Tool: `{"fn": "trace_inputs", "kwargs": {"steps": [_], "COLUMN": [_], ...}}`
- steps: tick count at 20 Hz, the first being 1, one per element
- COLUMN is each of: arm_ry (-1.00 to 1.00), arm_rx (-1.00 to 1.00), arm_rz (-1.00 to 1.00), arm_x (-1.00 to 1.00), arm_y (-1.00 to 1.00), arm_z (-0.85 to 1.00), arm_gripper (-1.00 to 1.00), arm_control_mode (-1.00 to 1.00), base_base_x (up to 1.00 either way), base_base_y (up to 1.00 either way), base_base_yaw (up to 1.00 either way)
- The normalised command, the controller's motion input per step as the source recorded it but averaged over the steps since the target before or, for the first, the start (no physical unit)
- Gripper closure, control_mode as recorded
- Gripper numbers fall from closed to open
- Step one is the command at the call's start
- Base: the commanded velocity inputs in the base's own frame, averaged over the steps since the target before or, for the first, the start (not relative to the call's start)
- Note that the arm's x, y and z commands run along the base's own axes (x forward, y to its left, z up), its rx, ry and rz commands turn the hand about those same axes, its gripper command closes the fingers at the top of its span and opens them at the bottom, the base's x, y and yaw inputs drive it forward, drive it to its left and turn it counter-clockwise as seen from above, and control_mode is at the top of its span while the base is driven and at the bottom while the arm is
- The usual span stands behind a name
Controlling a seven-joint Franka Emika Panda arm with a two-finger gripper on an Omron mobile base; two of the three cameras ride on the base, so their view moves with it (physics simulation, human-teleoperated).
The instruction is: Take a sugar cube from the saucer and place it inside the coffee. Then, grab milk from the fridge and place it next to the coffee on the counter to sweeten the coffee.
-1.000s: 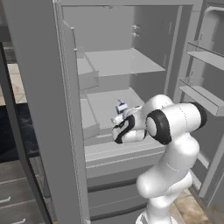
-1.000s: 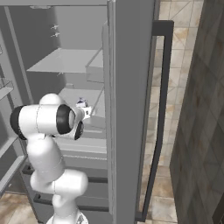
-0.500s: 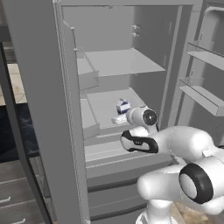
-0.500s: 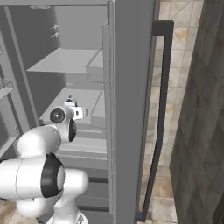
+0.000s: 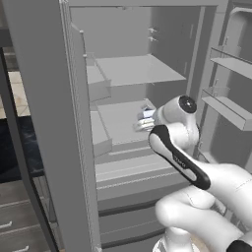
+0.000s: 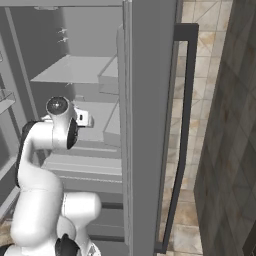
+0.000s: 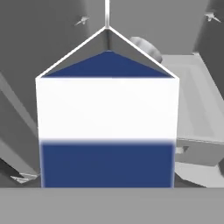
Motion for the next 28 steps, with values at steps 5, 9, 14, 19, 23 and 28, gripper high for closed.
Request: {"fn": "trace_inputs", "kwargs": {"steps": [5,9,14,19,23,28], "arm_ry": [-0.05,-0.29,-0.21,-0.01,0.0,0.0], "arm_rx": [0.0,-0.01,0.0,0.0,0.0,0.0], "arm_rz": [0.0,0.0,0.0,0.0,0.0,0.0], "arm_x": [-1.0,-0.83,-0.47,-0.25,-0.08,0.02], "arm_y": [0.0,0.0,-0.32,-0.34,0.0,0.0], "arm_z": [-0.06,-0.14,0.32,0.36,0.02,0.0], "arm_gripper": [1.0,1.0,1.0,1.0,1.0,1.0], "arm_control_mode": [-1.0,-1.0,-1.0,-1.0,-1.0,-1.0], "base_base_x": [0.0,0.0,0.0,0.0,0.0,0.0], "base_base_y": [0.0,0.0,0.0,0.0,0.0,0.0], "base_base_yaw": [0.0,0.0,0.0,0.0,0.0,0.0]}}
